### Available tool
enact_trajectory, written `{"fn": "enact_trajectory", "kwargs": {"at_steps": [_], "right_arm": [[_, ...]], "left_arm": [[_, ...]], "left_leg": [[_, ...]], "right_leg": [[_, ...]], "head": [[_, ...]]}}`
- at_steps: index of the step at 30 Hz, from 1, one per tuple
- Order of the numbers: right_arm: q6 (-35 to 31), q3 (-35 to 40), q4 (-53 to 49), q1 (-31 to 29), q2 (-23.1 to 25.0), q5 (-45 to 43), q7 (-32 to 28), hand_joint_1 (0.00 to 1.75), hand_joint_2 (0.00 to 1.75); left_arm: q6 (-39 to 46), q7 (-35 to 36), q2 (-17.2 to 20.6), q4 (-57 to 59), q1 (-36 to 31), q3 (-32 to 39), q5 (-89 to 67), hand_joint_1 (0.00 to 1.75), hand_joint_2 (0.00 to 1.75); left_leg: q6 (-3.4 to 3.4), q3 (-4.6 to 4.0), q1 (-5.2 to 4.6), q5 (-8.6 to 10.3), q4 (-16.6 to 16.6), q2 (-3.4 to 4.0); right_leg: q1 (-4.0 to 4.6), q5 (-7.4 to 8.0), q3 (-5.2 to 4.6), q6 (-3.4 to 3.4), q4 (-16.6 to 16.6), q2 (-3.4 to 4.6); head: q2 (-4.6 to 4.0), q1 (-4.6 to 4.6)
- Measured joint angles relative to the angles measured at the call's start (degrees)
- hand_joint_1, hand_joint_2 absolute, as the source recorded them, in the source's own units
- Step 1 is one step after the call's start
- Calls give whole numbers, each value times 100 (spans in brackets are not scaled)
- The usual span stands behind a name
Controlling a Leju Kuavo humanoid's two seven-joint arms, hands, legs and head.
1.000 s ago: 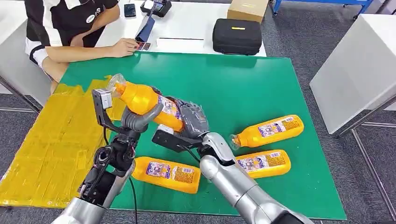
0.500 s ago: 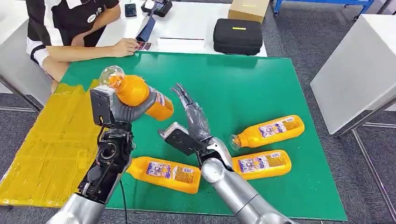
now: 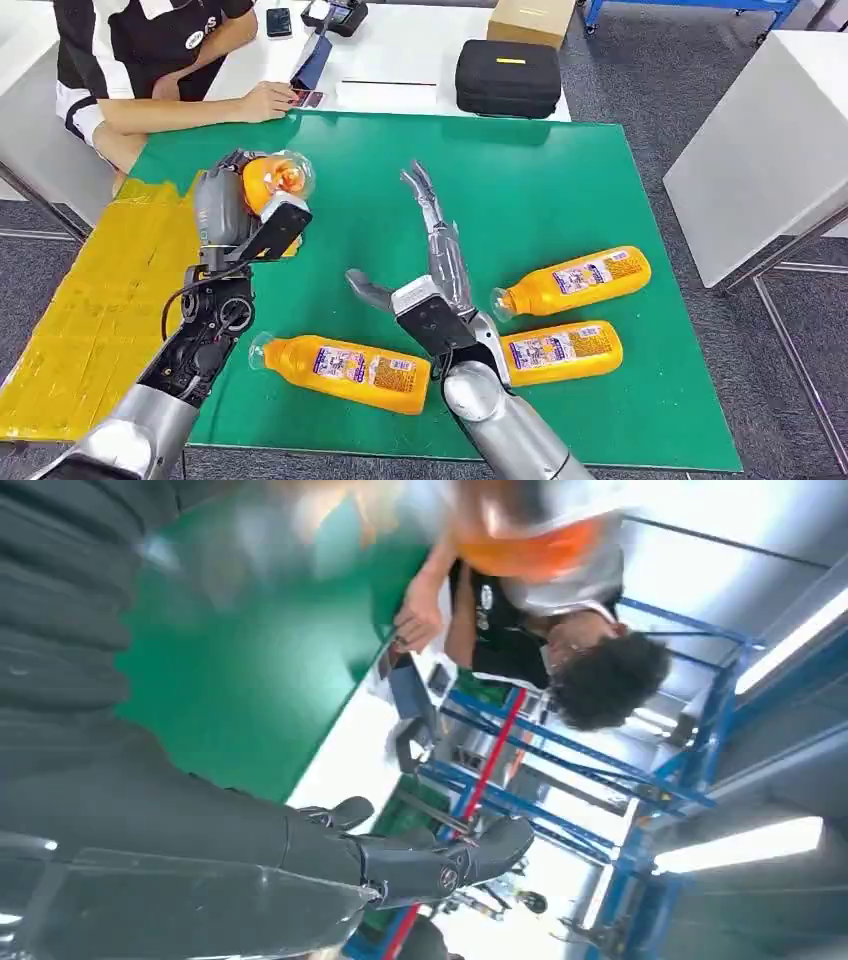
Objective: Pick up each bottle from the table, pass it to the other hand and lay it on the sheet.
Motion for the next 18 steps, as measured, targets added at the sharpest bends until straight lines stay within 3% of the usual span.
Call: {"fn": "enact_trajectory", "kwargs": {"at_steps": [10,18], "right_arm": [[2,133,-384,130,-89,168,17,0,175],[-59,157,-697,283,-214,378,181,0,175]], "left_arm": [[-39,714,254,955,-319,37,-1018,175,175],[266,668,629,1779,-437,59,-2113,175,175]], "left_leg": [[1,-2,-1,0,0,0],[0,-2,1,0,-1,2]], "right_leg": [[0,0,0,0,0,0],[0,-2,-3,-2,1,2]], "head": [[0,0],[0,2]]}}
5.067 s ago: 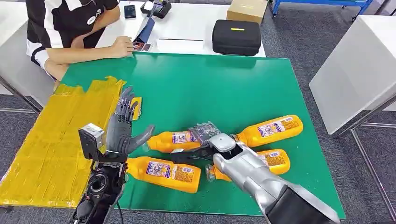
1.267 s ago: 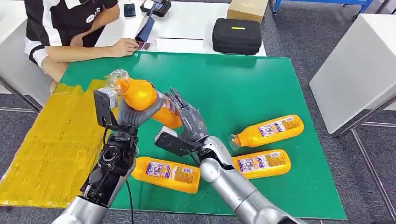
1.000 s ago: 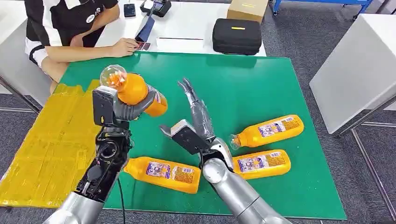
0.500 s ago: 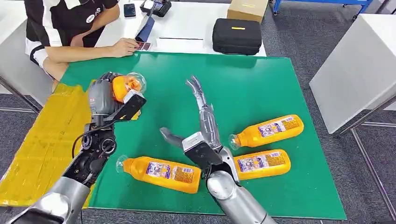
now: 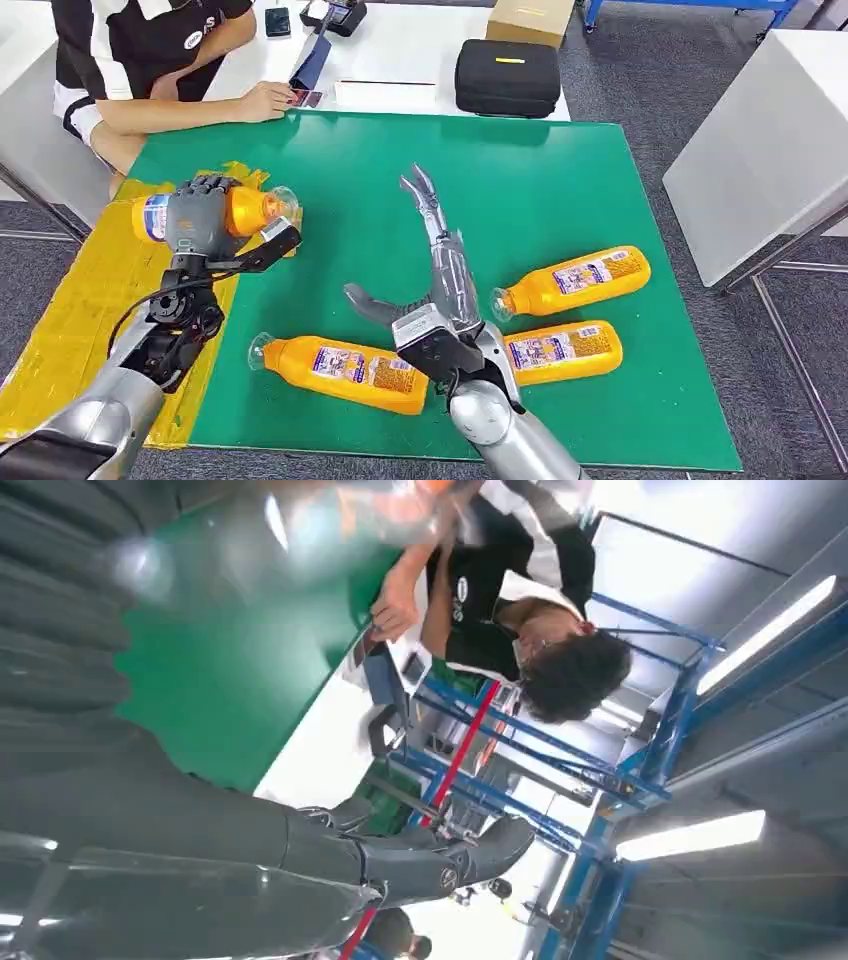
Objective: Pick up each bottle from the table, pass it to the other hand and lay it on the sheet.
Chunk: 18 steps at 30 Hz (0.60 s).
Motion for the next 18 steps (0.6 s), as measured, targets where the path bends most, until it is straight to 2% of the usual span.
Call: {"fn": "enact_trajectory", "kwargs": {"at_steps": [10,18], "right_arm": [[-17,42,-142,129,-70,599,151,0,175],[77,66,-170,190,-116,686,201,0,175]], "left_arm": [[-393,127,87,472,10,236,88,175,175],[-439,140,105,590,33,348,68,175,175]], "left_leg": [[0,-1,0,0,0,-2],[0,-1,0,0,0,-3]], "right_leg": [[0,0,1,0,0,-1],[0,0,0,0,0,-2]], "head": [[0,0],[0,0]]}}
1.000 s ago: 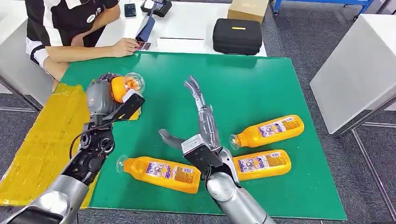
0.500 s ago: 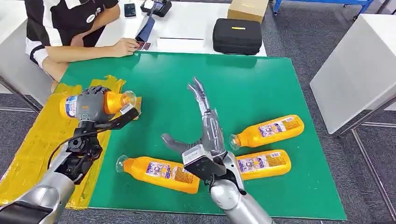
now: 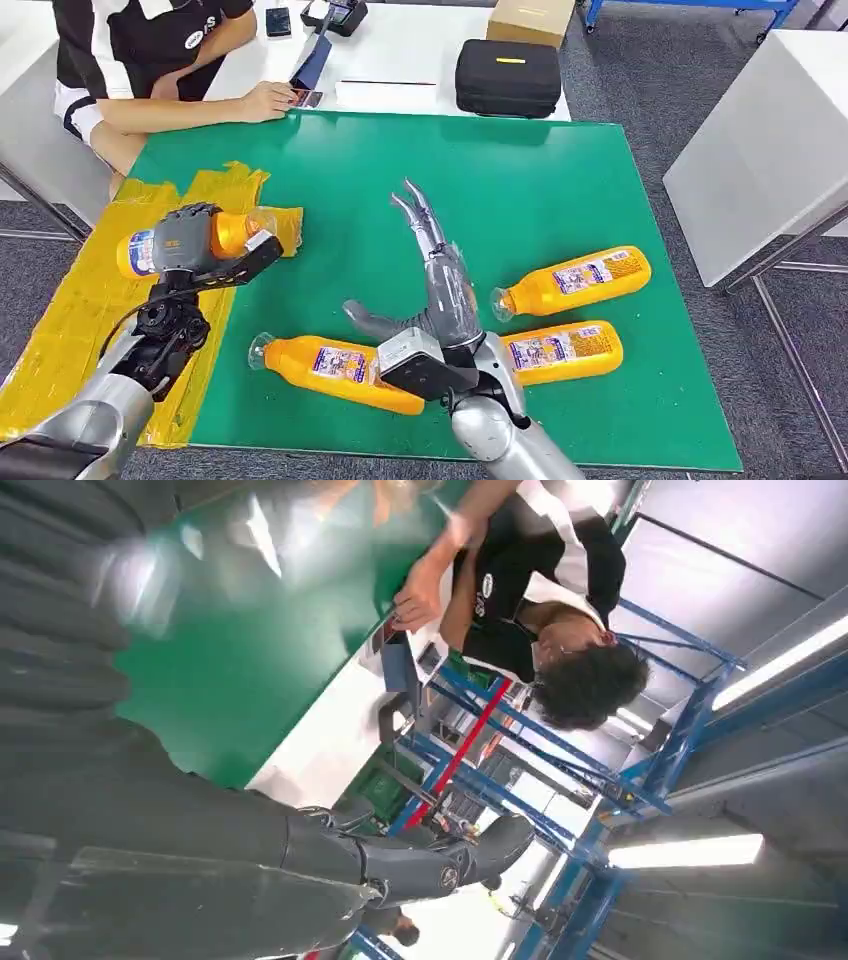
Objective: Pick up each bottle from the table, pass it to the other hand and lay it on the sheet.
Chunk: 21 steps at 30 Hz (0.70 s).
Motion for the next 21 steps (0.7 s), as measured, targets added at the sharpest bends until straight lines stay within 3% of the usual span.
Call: {"fn": "enact_trajectory", "kwargs": {"at_steps": [6,14,19,20,21], "right_arm": [[79,15,-2,14,-2,108,50,0,175],[599,166,9,-10,-35,955,442,0,175],[800,201,20,-47,-48,935,459,0,175],[846,203,20,-47,-48,883,446,0,175],[866,205,17,-47,-50,852,439,0,175]], "left_arm": [[-4,-4,7,33,16,7,-66,175,175],[118,-323,7,33,146,50,-481,175,175],[140,-358,9,33,232,44,-822,171,175],[140,-358,9,33,245,39,-881,33,175],[138,-358,9,33,256,33,-913,0,175]], "left_leg": [[0,0,0,0,0,0],[0,-1,0,0,0,0],[0,-1,0,0,0,0],[0,-1,0,0,0,0],[0,-1,0,0,0,0]], "right_leg": [[0,0,0,0,0,0],[0,0,0,0,0,0],[0,0,0,0,0,0],[0,0,0,0,0,0],[0,0,-1,-1,0,0]], "head": [[0,-2],[0,-2],[0,-2],[0,0],[0,-2]]}}
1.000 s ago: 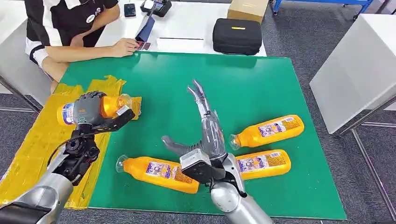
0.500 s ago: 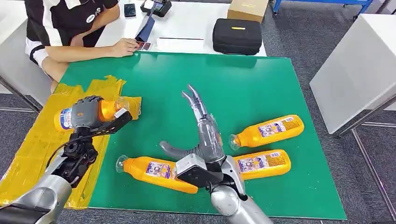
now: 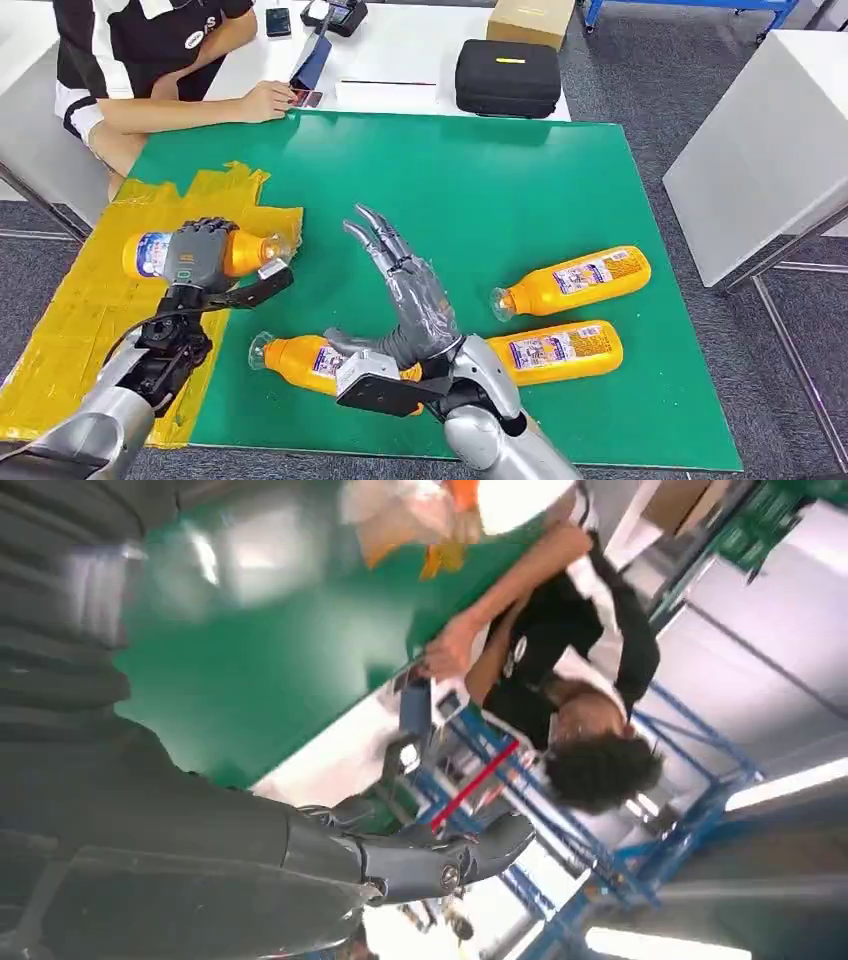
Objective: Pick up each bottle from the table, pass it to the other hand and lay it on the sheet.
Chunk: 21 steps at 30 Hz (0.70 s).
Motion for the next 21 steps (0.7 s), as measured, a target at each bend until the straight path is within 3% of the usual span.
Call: {"fn": "enact_trajectory", "kwargs": {"at_steps": [3,4,15,21], "right_arm": [[39,2,0,1,0,-37,-11,0,175],[50,4,0,2,0,-39,-11,0,175],[352,101,-70,23,-63,175,140,0,175],[622,273,-83,13,-148,777,434,0,175]], "left_arm": [[-53,48,0,0,19,-28,-108,0,175],[-92,83,0,0,18,-39,-138,0,0],[-433,181,-7,50,26,-22,-92,0,0],[-383,164,-13,50,69,137,32,0,0]], "left_leg": [[0,0,0,0,0,0],[0,0,0,0,0,0],[0,0,0,0,0,1],[0,0,0,0,0,1]], "right_leg": [[0,0,-1,0,0,0],[0,0,-1,0,0,0],[0,0,-1,0,0,0],[0,0,0,0,0,1]], "head": [[0,2],[0,0],[0,2],[0,2]]}}
